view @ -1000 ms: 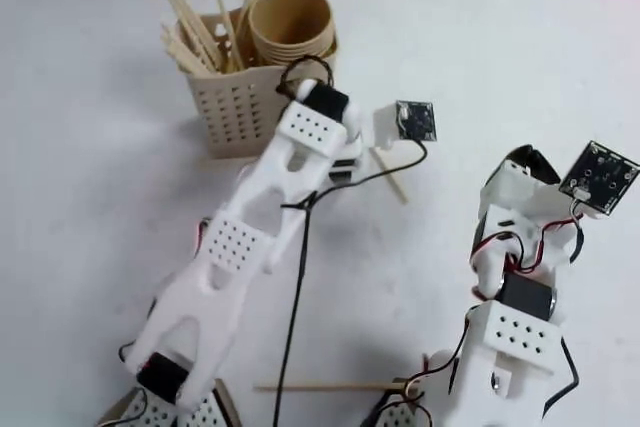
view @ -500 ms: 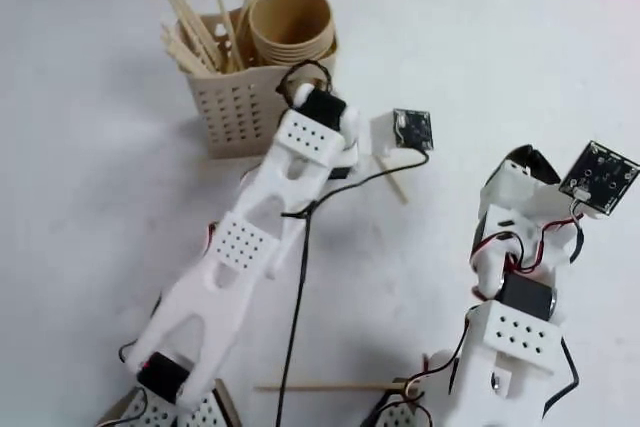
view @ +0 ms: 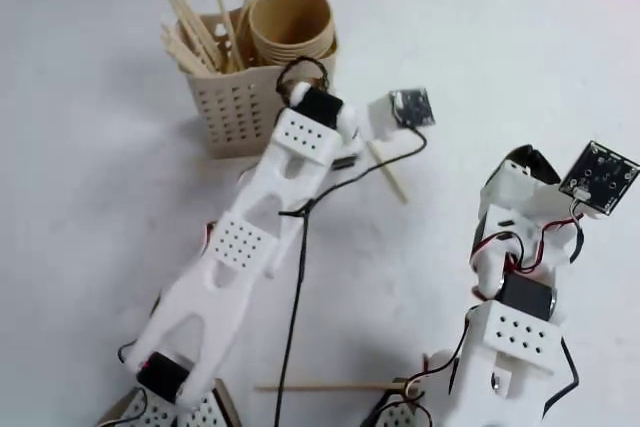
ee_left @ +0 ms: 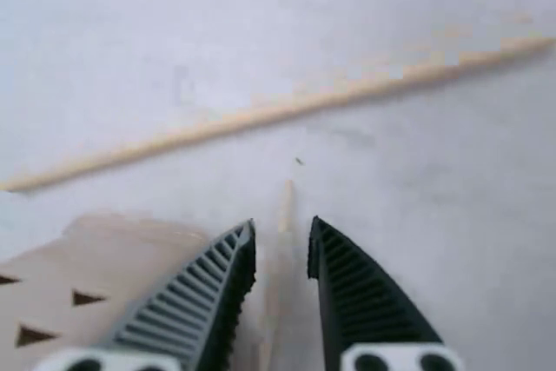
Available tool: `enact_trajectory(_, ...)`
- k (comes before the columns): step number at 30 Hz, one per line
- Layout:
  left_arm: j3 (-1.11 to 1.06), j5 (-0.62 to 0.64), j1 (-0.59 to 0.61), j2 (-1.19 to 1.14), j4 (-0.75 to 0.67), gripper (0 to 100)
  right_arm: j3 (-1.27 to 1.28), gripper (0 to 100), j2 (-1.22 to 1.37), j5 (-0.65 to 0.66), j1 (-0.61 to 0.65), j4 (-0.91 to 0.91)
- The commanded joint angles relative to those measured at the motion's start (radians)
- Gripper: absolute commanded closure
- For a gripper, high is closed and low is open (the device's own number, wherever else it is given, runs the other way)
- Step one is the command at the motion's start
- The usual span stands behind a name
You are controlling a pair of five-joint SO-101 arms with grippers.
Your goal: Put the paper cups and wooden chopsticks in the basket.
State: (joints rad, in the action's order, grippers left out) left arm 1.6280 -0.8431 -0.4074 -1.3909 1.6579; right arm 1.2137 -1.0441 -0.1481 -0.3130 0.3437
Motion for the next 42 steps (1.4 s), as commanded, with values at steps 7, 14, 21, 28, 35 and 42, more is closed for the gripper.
enact_trajectory(7,0.037,0.144,0.019,0.038,-0.221,88,-0.048,96.4,-0.019,-0.003,-0.012,-0.018)
enact_trajectory(14,0.037,0.009,0.018,-0.085,-0.189,96,-0.048,96.4,-0.019,-0.003,-0.010,-0.018)
enact_trajectory(21,0.041,-0.187,-0.001,-0.082,0.063,98,-0.046,96.4,-0.019,-0.003,-0.008,-0.018)
enact_trajectory(28,0.038,-0.137,0.001,0.031,0.132,97,-0.046,96.4,-0.019,-0.003,-0.008,-0.018)
enact_trajectory(35,0.037,-0.020,-0.007,0.128,0.135,94,-0.046,96.4,-0.019,-0.003,-0.008,-0.018)
enact_trajectory(42,0.015,0.009,0.012,0.176,0.133,83,-0.046,96.4,-0.019,-0.003,-0.008,-0.018)
